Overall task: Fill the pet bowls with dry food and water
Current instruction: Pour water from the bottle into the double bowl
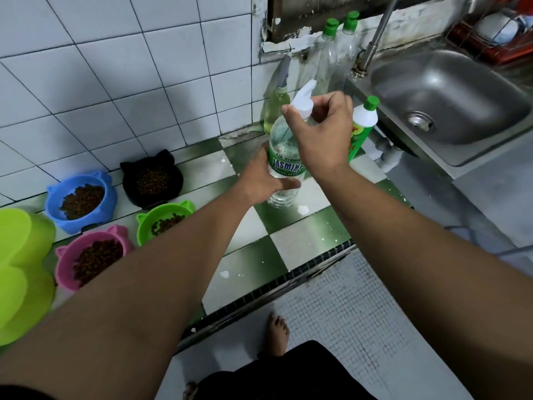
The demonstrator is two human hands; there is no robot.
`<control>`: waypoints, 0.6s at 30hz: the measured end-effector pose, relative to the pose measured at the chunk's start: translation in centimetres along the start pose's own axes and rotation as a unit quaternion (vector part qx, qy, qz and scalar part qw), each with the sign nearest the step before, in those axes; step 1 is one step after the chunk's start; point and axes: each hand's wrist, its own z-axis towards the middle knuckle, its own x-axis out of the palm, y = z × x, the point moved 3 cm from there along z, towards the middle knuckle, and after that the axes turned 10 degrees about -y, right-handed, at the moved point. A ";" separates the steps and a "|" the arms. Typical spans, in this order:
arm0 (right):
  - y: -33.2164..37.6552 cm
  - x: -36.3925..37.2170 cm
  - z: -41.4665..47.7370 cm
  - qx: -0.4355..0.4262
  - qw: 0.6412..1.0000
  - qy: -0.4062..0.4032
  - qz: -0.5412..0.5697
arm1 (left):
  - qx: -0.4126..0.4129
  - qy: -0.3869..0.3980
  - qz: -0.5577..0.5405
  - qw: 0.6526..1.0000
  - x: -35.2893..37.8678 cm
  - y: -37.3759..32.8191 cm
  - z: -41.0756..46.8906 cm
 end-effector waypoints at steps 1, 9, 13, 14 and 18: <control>0.0 -0.3 0.0 0.002 1.000 0.004 0.001 | 0.004 0.004 0.010 1.000 -0.2 0.1 -0.2; 6.2 1.2 -6.8 -0.285 0.956 0.006 0.066 | -0.002 -0.257 0.029 0.966 -9.1 4.0 -6.0; 5.6 6.9 -12.9 -0.169 0.964 0.186 0.090 | -0.036 -0.368 0.073 0.926 -16.1 7.7 -11.2; 4.7 8.4 -14.3 -0.117 0.964 0.232 0.065 | -0.051 -0.382 0.091 0.918 -17.7 8.8 -12.6; -0.2 12.7 -19.0 0.051 0.934 0.347 -0.070 | -0.118 -0.455 0.150 0.870 -23.5 12.6 -18.1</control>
